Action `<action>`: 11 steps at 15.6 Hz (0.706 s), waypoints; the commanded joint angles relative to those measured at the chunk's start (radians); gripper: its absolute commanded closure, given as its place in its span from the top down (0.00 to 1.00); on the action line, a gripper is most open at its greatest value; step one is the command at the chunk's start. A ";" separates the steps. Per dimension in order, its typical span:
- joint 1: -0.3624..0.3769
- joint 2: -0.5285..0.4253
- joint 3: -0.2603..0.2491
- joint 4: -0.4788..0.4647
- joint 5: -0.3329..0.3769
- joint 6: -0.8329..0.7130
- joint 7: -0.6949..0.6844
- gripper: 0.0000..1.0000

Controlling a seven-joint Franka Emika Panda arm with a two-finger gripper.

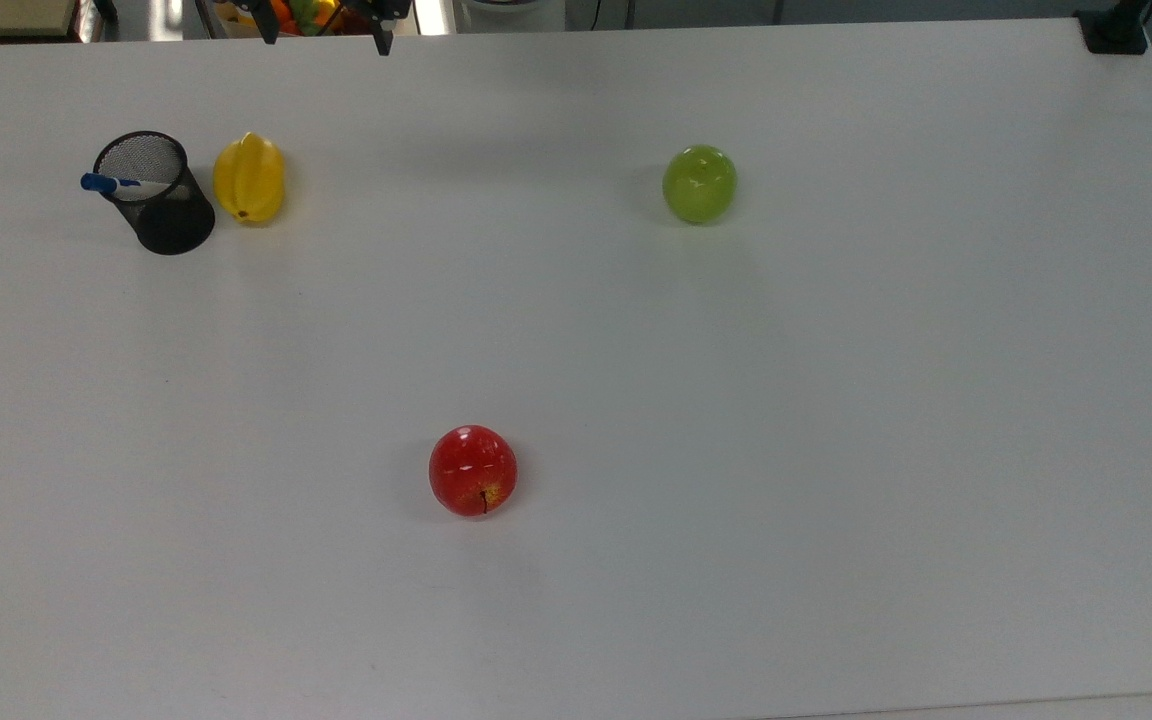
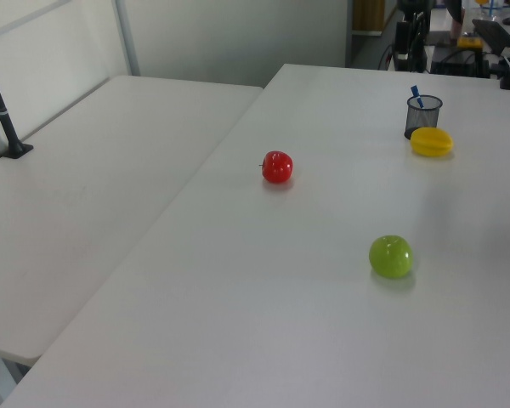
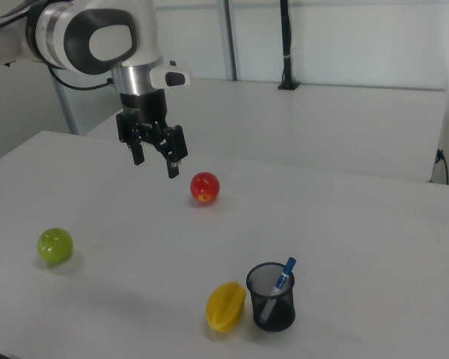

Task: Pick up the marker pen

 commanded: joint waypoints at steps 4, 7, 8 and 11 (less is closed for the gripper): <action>0.017 -0.017 -0.032 0.003 -0.019 -0.022 0.009 1.00; 0.014 -0.017 -0.032 0.004 -0.018 -0.013 0.007 1.00; 0.013 -0.017 -0.032 0.004 -0.018 -0.012 0.004 1.00; 0.011 -0.013 -0.032 0.004 -0.018 0.007 0.003 1.00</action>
